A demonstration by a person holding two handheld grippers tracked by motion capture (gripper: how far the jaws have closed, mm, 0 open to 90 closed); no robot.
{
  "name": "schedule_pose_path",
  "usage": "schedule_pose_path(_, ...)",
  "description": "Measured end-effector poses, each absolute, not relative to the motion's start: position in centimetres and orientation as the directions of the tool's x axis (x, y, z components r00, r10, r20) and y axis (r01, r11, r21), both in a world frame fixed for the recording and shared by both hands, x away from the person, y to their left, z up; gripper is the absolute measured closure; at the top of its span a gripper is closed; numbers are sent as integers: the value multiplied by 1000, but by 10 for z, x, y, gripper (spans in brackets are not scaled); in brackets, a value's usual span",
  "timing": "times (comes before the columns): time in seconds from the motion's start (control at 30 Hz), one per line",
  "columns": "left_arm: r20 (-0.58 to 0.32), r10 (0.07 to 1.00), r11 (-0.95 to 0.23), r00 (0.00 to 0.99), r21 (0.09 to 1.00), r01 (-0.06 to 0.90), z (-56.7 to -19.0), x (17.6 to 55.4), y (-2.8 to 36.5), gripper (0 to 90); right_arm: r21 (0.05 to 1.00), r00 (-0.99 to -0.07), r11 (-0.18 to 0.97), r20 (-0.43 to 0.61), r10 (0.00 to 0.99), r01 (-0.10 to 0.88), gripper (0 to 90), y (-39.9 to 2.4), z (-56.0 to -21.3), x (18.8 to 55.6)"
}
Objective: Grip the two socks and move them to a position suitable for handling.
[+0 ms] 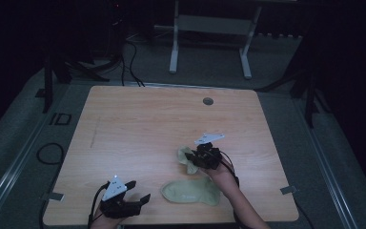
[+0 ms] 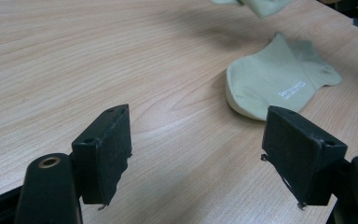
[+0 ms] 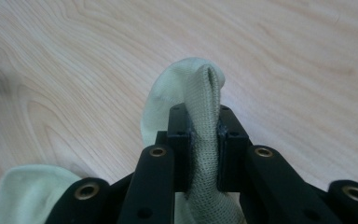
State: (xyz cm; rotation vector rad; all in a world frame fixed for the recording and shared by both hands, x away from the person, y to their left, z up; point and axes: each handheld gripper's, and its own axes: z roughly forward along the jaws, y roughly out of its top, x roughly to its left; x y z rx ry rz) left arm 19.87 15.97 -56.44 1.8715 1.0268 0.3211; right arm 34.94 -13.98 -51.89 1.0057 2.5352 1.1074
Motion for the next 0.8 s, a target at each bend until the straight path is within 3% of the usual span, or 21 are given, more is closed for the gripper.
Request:
schedule_pose_path(0.3,-190,755,-222,627,826,518,-566,198,157,241,638,-739,542,63,671,547,783,-138,-553,360)
schedule_pose_path(0.47,-198,756,-215,624,825,523,-566,200,157,241,664,-740,530,54,670,528,762,-140,-556,358)
schedule_pose_path(0.57,-202,752,-214,627,825,523,-566,200,156,241,656,-744,537,55,666,530,705,-138,-555,358)
schedule_pose_path(0.63,-208,744,-214,635,826,521,-566,201,153,256,642,-754,558,48,655,526,537,-135,-552,358)
schedule_pose_path(0.8,-212,733,-216,646,828,517,-564,205,148,332,684,-755,523,61,653,508,485,-142,-528,354)
